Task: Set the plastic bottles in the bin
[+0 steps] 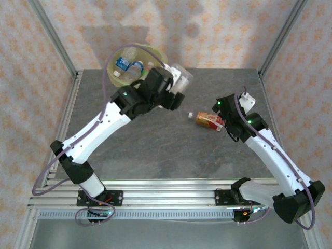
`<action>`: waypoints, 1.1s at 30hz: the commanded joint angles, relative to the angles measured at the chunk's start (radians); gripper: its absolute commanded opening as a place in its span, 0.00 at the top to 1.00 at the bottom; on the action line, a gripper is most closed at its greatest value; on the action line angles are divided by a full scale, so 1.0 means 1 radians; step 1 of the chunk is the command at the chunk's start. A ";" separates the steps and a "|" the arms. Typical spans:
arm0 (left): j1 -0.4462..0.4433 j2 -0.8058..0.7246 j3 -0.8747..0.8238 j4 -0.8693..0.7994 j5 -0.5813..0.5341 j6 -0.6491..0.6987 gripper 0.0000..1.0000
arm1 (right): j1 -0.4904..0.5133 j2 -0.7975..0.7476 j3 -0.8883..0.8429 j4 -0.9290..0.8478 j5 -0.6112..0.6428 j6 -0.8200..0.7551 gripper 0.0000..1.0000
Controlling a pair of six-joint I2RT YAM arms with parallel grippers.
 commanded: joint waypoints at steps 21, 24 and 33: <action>0.427 0.353 0.539 -0.226 -0.005 0.120 0.08 | 0.001 0.018 -0.003 -0.019 -0.021 0.007 0.01; 0.451 0.369 0.541 -0.232 0.012 0.123 0.06 | 0.001 0.026 -0.002 -0.014 -0.027 0.009 0.01; 0.464 0.433 0.565 -0.239 0.024 0.142 0.00 | 0.001 0.048 0.007 -0.014 -0.030 0.008 0.01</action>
